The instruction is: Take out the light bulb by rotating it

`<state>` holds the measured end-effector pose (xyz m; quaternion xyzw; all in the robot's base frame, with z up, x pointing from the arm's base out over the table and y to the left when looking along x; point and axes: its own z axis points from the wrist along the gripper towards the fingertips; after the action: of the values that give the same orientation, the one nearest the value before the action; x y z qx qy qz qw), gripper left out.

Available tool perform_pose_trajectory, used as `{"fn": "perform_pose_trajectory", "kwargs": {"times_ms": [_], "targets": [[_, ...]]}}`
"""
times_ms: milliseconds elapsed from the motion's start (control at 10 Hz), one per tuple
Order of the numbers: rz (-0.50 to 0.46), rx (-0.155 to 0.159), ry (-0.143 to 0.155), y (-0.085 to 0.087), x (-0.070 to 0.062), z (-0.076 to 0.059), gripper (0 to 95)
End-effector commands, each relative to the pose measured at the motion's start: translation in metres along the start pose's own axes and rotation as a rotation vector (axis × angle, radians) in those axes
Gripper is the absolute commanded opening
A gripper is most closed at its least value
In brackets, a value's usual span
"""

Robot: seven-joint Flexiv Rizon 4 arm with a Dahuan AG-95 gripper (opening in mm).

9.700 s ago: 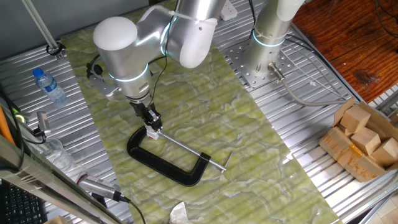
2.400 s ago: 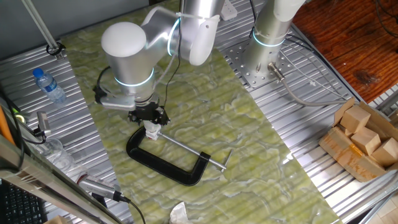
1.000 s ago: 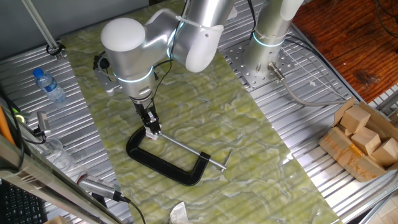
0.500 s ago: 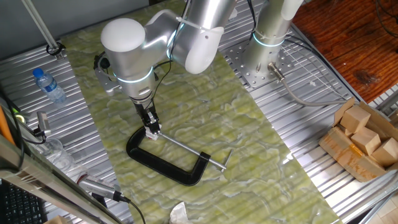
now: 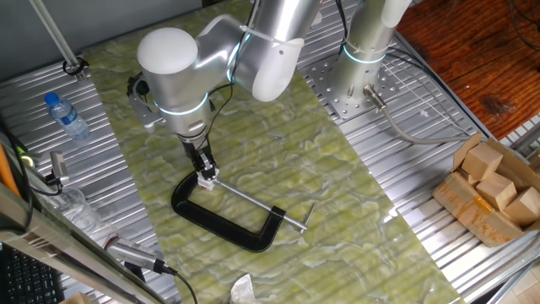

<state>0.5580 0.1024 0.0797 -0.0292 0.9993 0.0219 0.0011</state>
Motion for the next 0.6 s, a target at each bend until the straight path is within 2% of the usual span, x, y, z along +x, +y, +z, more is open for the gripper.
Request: {"fn": "perform_pose_trajectory", "kwargs": {"times_ms": [100, 300, 600], "targets": [[-0.064, -0.003, 0.006, 0.0002, 0.0005, -0.0007, 0.0], [-0.243, 0.009, 0.007, 0.0004, 0.0004, -0.0018, 0.0], [-0.426, 0.014, 0.014, 0.0003, 0.0007, -0.0014, 0.0]]}}
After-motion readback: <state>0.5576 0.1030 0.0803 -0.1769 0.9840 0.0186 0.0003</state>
